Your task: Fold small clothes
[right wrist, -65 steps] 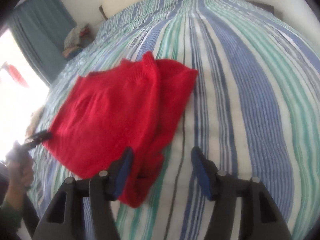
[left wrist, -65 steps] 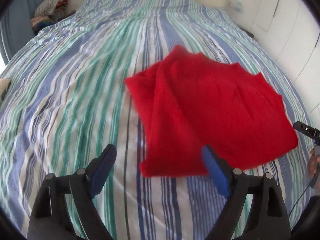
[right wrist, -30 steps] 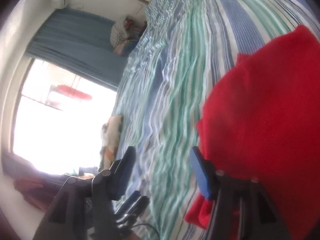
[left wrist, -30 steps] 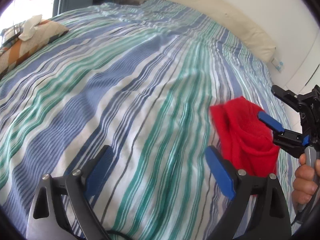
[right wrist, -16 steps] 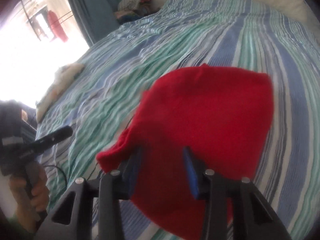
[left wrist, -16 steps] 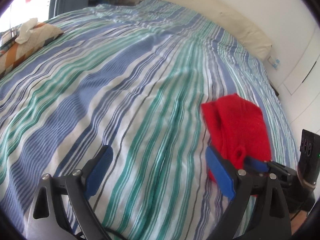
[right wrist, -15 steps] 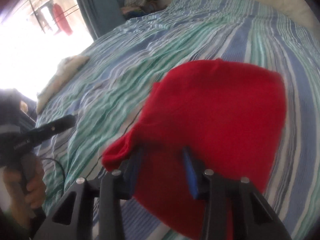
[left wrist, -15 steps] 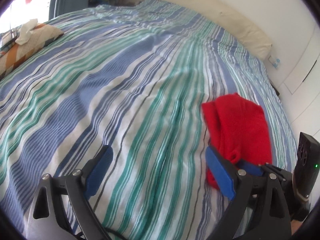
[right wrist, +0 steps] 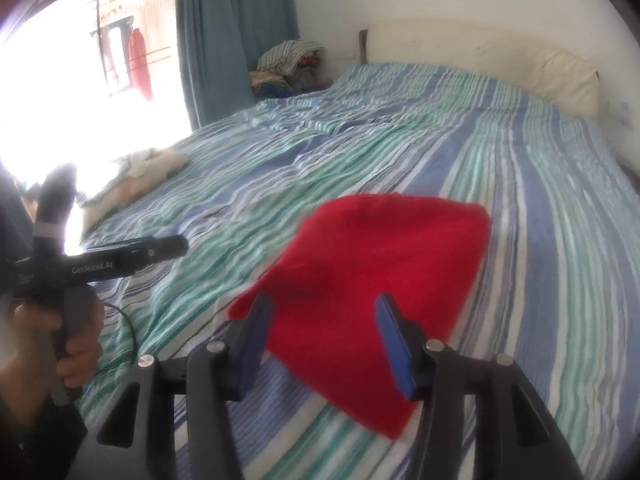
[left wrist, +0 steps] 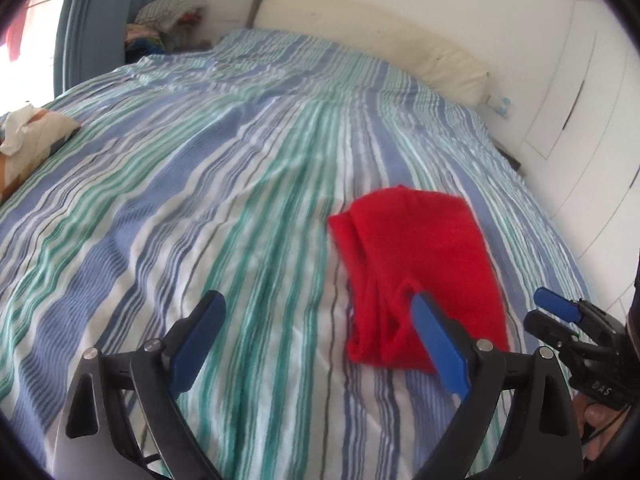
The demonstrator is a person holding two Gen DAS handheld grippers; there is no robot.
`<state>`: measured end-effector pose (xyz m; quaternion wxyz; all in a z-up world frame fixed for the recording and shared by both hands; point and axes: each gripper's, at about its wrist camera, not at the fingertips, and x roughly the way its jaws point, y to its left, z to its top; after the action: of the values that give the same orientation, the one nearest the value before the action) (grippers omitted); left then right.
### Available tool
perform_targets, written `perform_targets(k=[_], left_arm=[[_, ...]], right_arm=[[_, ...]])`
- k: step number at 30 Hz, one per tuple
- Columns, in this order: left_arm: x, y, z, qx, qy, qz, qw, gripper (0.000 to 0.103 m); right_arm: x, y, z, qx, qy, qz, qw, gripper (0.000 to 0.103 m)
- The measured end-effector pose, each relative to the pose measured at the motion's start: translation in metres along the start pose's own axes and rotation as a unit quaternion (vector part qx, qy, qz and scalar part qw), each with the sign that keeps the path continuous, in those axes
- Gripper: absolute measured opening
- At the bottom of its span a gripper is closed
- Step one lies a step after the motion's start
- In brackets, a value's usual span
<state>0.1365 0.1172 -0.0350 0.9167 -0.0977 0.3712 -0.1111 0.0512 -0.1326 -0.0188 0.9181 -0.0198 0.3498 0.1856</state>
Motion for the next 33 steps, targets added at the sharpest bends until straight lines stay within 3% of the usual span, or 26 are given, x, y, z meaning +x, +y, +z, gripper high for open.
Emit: perform_targets(k=[3, 6, 7, 9, 11, 13, 16, 18, 19, 20, 22, 23, 25, 28, 30, 33], left_arm=[[0.019, -0.042, -0.001, 0.066, 0.015, 0.009, 0.9977, 0.095], [0.057, -0.061, -0.007, 0.124, 0.085, 0.081, 0.9854, 0.089], [0.063, -0.055, -0.006, 0.114, 0.104, 0.087, 0.9841, 0.079], [0.058, -0.04, 0.004, 0.074, 0.111, 0.055, 0.9895, 0.078], [0.047, -0.034, 0.02, 0.054, 0.089, 0.039, 0.9939, 0.09], [0.047, -0.039, 0.035, 0.051, 0.074, 0.015, 0.9958, 0.094], [0.074, -0.05, 0.042, 0.05, 0.111, -0.023, 0.9923, 0.094], [0.102, -0.051, 0.032, 0.066, 0.138, 0.027, 0.9879, 0.094], [0.118, -0.046, 0.026, 0.077, 0.156, 0.067, 0.9825, 0.094], [0.129, -0.039, 0.019, 0.082, 0.168, 0.081, 0.979, 0.096], [0.127, -0.023, 0.016, 0.064, 0.166, 0.055, 0.9825, 0.098], [0.119, -0.018, 0.018, 0.059, 0.162, 0.051, 0.9837, 0.099], [0.101, -0.01, 0.027, 0.049, 0.146, 0.049, 0.9869, 0.099], [0.086, 0.0, 0.039, 0.033, 0.115, 0.025, 0.9925, 0.099], [0.097, 0.003, 0.04, 0.016, 0.135, -0.008, 0.9907, 0.1], [0.137, -0.003, 0.034, -0.001, 0.189, -0.044, 0.981, 0.1]], right_arm=[[0.019, -0.026, -0.02, 0.036, 0.041, -0.001, 0.999, 0.054], [0.061, -0.039, -0.051, 0.064, 0.126, 0.029, 0.99, 0.054], [0.063, -0.042, -0.055, 0.067, 0.126, 0.03, 0.989, 0.055], [0.052, -0.054, -0.05, 0.091, 0.109, 0.052, 0.988, 0.055], [0.036, -0.07, -0.036, 0.11, 0.083, 0.056, 0.989, 0.055], [0.025, -0.087, -0.013, 0.122, 0.049, 0.048, 0.99, 0.055], [0.032, -0.112, 0.026, 0.149, 0.018, 0.049, 0.987, 0.055], [0.058, -0.12, 0.044, 0.168, 0.026, 0.079, 0.982, 0.055], [0.077, -0.124, 0.045, 0.183, 0.049, 0.091, 0.978, 0.055], [0.099, -0.127, 0.041, 0.198, 0.082, 0.091, 0.972, 0.055], [0.132, -0.131, 0.025, 0.211, 0.13, 0.049, 0.968, 0.055], [0.136, -0.13, 0.02, 0.207, 0.131, 0.039, 0.969, 0.059], [0.123, -0.133, 0.016, 0.215, 0.109, 0.044, 0.97, 0.068], [0.085, -0.146, 0.009, 0.253, 0.059, 0.061, 0.964, 0.072], [0.067, -0.153, 0.003, 0.273, 0.04, 0.078, 0.958, 0.079], [0.072, -0.157, -0.007, 0.303, 0.055, 0.13, 0.943, 0.08]])
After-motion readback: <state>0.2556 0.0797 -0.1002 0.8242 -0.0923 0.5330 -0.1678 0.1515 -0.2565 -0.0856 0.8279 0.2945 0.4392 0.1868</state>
